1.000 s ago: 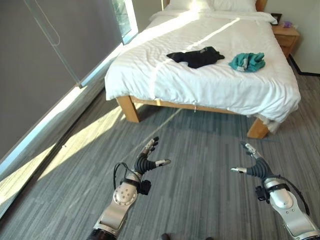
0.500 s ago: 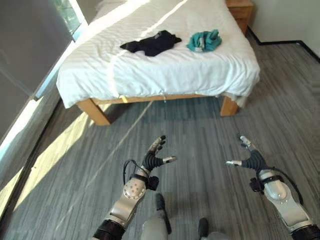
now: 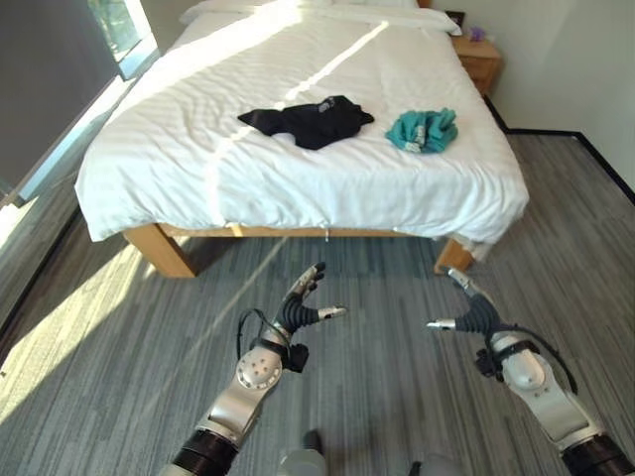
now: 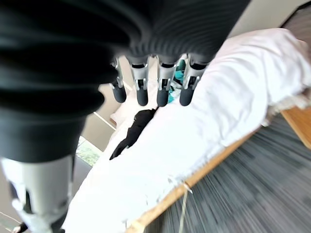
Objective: Pick up bed clothes into laundry basket.
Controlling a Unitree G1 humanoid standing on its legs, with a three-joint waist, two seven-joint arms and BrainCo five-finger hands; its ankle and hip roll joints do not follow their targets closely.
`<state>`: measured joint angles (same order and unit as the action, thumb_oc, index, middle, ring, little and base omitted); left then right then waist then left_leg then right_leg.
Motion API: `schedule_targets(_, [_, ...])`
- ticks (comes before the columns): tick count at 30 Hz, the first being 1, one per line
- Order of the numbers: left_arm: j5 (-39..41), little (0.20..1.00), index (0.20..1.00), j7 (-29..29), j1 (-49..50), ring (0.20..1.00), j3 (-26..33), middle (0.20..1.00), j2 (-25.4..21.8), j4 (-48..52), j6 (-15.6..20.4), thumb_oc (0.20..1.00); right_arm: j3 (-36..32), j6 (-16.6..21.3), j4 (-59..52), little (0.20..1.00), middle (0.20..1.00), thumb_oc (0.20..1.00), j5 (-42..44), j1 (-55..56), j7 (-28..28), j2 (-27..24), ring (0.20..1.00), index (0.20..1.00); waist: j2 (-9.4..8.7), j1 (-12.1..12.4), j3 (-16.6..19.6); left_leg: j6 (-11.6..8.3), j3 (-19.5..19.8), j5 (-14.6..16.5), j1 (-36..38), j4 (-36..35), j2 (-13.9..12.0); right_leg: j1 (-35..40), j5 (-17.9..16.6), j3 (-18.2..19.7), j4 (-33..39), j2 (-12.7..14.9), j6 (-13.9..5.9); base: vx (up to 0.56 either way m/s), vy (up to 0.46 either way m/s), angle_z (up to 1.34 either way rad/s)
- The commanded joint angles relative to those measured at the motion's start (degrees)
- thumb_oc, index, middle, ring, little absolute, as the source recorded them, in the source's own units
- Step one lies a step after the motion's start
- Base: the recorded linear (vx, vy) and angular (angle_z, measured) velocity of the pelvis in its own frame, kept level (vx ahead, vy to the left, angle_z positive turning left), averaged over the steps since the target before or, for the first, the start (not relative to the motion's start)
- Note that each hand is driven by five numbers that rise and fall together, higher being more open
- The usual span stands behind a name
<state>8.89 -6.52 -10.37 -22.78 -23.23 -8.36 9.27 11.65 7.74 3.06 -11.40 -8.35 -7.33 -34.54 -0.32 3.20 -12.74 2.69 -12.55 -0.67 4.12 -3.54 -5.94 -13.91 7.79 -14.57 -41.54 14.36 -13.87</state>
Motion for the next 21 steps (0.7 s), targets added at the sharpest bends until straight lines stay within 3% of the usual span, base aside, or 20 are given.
schedule_targets(1, [2.23, 1.0, 1.0, 0.49, -1.61, 1.0, 0.3, 1.0, 1.17, 2.05, 3.61, 1.0, -6.99, -0.56, 2.91, 1.0, 1.0, 1.0, -2.28, -5.56, -7.82, -4.19, 1.0, 1.0, -0.94, -3.41, 1.34, -4.38, -0.78, 4.14, 5.34, -1.46, 3.64, 7.16, -10.65, -1.68, 30.12, -2.17, 0.88, 0.93, -0.25, 1.31])
schedule_targets(2, [2.58, 1.0, 1.0, 1.42, -1.13, 1.0, 1.26, 1.0, 0.96, 2.16, 3.88, 1.0, -9.41, -1.59, 3.93, 1.0, 1.0, 1.0, -3.32, -5.72, -9.02, -6.14, 1.0, 1.0, -1.36, -4.52, 1.71, -5.95, -0.62, 6.92, 8.49, -1.46, 3.59, 3.99, -14.12, -5.07, 38.8, 0.63, 0.61, 0.62, -0.179, 1.15])
schedule_targets(3, [2.6, 1.0, 1.0, 1.98, -0.51, 1.0, 1.92, 1.0, 0.97, 2.11, 3.98, 1.0, -10.64, -2.26, 4.46, 1.0, 1.0, 1.0, -4.21, -5.59, -9.55, -7.22, 1.0, 1.0, -1.03, -5.04, 1.95, -6.84, -0.46, 8.54, 10.6, -1.46, 2.91, 2.59, -16.76, -8.07, 42.68, 1.89, 0.05, 0.6, -0.175, 1.12])
schedule_targets(4, [2.62, 1.0, 1.0, 2.07, -0.46, 1.0, 1.93, 1.0, 1.03, 2.15, 3.99, 1.0, -10.65, -2.3, 4.45, 1.0, 1.0, 1.0, -4.28, -5.55, -9.58, -7.28, 1.0, 1.0, -0.71, -5.13, 2.07, -6.87, -0.36, 8.8, 10.61, -1.46, 2.67, 3.03, -17.1, -8.41, 43.44, 1.58, -0.09, 0.98, -0.283, 0.97])
schedule_targets(5, [1.78, 1.0, 1.0, 3.71, -0.36, 1.0, 3.06, 1.0, 1.53, 1.03, 4.36, 1.0, -15.74, -5.05, 3.17, 1.0, 1.0, 1.0, -9.49, -2.51, -10.94, -9.8, 1.0, 1.0, -0.79, -7.14, 3.45, -8.13, 1.67, 14.36, 16.34, -1.46, 2.42, 0.83, -19.79, -8.03, 45.39, 3.09, -0.81, 0.97, -0.27, 0.93])
schedule_targets(8, [1.37, 1.0, 1.0, 3.61, -0.23, 1.0, 2.32, 1.0, 3.05, 0.57, 4.34, 1.0, -19.11, -6.66, 1.7, 1.0, 1.0, 1.0, -13.86, 0.41, -12.29, -10.06, 1.0, 1.0, -0.04, -8.0, 4.28, -8.97, 3.37, 14.58, 18.54, 0.68, 1.7, 2.78, -21.01, -8.15, 45.17, 3.15, -0.24, 0.66, -0.204, 0.81])
schedule_targets(9, [2.7, 1.0, 1.0, 3.24, -0.13, 1.0, 1.79, 1.0, 4.48, -0.02, 4.1, 1.0, -20.52, -8.86, 0.5, 1.0, 1.0, 1.0, -19.04, 1.2, -14.03, -11.47, 1.0, 1.0, 1.29, -7.72, 3.62, -11.65, 3.96, 9.7, 15.18, 14.64, -0.87, 6.59, -19.73, -8.19, 44.49, 0.89, 1.85, 0.29, -0.155, 0.67])
schedule_targets(10, [2.7, 1.0, 1.0, 3.24, -0.24, 1.0, 1.69, 1.0, 4.54, -0.04, 4.1, 1.0, -20.77, -8.95, 0.29, 1.0, 1.0, 1.0, -19.15, 1.38, -13.96, -11.45, 1.0, 1.0, 1.12, -7.96, 3.61, -11.79, 4.42, 9.66, 14.52, 15.32, -0.85, 6.51, -19.85, -8.54, 44.47, 1.13, 2.08, 0.41, -0.278, 0.85])
schedule_targets(12, [3.3, 1.0, 1.0, 2.86, -0.68, 1.0, 0.7, 1.0, 4.98, 0.19, 4.07, 1.0, -22.24, -10.0, -0.25, 1.0, 1.0, 1.0, -20.67, 0.01, -16.62, -13.53, 1.0, 1.0, -0.4, -6.44, 1.94, -15.06, 5.34, 1.85, 3.98, 36.09, -2.3, 11.53, -17.02, -10.15, 44.49, 0.06, 5.19, 0.23, -0.303, 0.27])
schedule_targets(13, [3.21, 1.0, 1.0, 2.34, -0.83, 1.0, 0.41, 1.0, 4.64, 0.37, 3.8, 1.0, -21.85, -11.02, -0.98, 1.0, 1.0, 1.0, -20.97, -2.86, -17.63, -14.55, 1.0, 1.0, -1.65, -5.26, 1.1, -14.89, 4.36, 0.68, -0.31, 43.42, -2.9, 13.92, -15.19, -10.66, 45.3, -0.61, 6.81, 0.26, -0.31, -0.25])
schedule_targets(14, [3.57, 1.0, 1.0, 1.89, -0.74, 1.0, 0.77, 1.0, 4.31, 0.93, 3.95, 1.0, -21.27, -10.93, -1.41, 1.0, 1.0, 1.0, -20.66, -4.91, -17.71, -15.08, 1.0, 1.0, -2.36, -4.48, 0.69, -14.27, 1.78, 0.44, -3.41, 46.39, -5.28, 15.79, -13.65, -11.47, 45.69, -1.15, 7.2, 0.39, -0.203, -0.2])
schedule_targets(15, [4.43, 1.0, 1.0, 1.45, -0.22, 1.0, 0.49, 1.0, 4.27, 1.04, 3.78, 1.0, -19.0, -10.77, 0.33, 1.0, 1.0, 1.0, -19.54, -8.62, -18.51, -16.61, 1.0, 1.0, -2.72, -3.13, 0.72, -13.5, -3.27, -0.85, -5.86, 42.71, -10.56, 18.11, -11.7, -12.59, 46.16, -1.75, 7.38, 0.31, -0.085, -0.19])
schedule_targets(16, [4.44, 1.0, 1.0, 1.46, -0.2, 1.0, 0.59, 1.0, 4.29, 1.05, 3.77, 1.0, -18.77, -10.73, 0.51, 1.0, 1.0, 1.0, -19.51, -8.86, -18.58, -16.66, 1.0, 1.0, -2.75, -3.11, 0.72, -13.5, -3.43, -0.89, -5.73, 42.57, -10.52, 18.06, -11.7, -12.45, 46.15, -1.72, 7.38, 0.35, 0.049, -0.06])
schedule_targets(17, [4.77, 1.0, 1.0, 1.84, 0.72, 1.0, 1.02, 1.0, 4.17, 1.1, 3.31, 1.0, -16.97, -10.92, 1.69, 1.0, 1.0, 1.0, -19.2, -10.43, -18.32, -17.45, 1.0, 1.0, -2.68, -1.9, 0.78, -12.83, -4.78, -0.23, -6.56, 37.27, -11.95, 19.24, -10.88, -12.32, 46.38, -2.3, 6.81, 0.36, 0.219, 0.02])
schedule_targets(18, [5.37, 1.0, 1.0, 1.96, 2.9, 1.0, 1.41, 1.0, 3.96, 1.24, 3.24, 1.0, -14.25, -10.89, 4.23, 1.0, 1.0, 1.0, -19.41, -12.92, -17.57, -18.38, 1.0, 1.0, -2.14, -0.34, 1.17, -12.14, -5.58, 0.23, -6.96, 24.1, -11.82, 20.3, -10.09, -11.49, 46.53, -2.65, 5.21, 0.36, 0.22, -0.02])
schedule_targets(19, [5.36, 1.0, 1.0, 1.96, 2.94, 1.0, 1.51, 1.0, 3.99, 1.26, 3.23, 1.0, -14.02, -10.86, 4.37, 1.0, 1.0, 1.0, -19.39, -13.14, -17.63, -18.4, 1.0, 1.0, -2.31, -0.36, 1.21, -12.08, -5.81, -0.1, -6.7, 23.53, -11.53, 20.22, -10.15, -11.4, 46.54, -2.44, 5.19, 0.31, 0.298, -0.1])
schedule_targets(20, [5.69, 1.0, 1.0, 2.04, 3.78, 1.0, 1.71, 1.0, 3.89, 0.95, 3.18, 1.0, -13.11, -10.88, 5.85, 1.0, 1.0, 1.0, -19.25, -13.65, -16.49, -18.7, 1.0, 1.0, -1.74, 0.75, 1.39, -12.3, -5.08, -1.41, -8.14, 17.4, -12.56, 21.2, -9.45, -11.09, 46.54, -2.75, 4.03, 0.3, 0.243, -0.25])
schedule_targets(21, [6.45, 1.0, 1.0, 2.03, 5.16, 1.0, 1.31, 1.0, 3.75, 0.25, 2.92, 1.0, -9.63, -11.58, 9.61, 1.0, 1.0, 1.0, -19.46, -16.53, -15.93, -19.96, 1.0, 1.0, -1.1, 3.44, 2.29, -13.41, -3.45, -6.34, -8.24, 7.93, -14.27, 23.48, -7.6, -11.01, 46.54, -2.83, 3.09, 0.31, 0.229, -0.21])
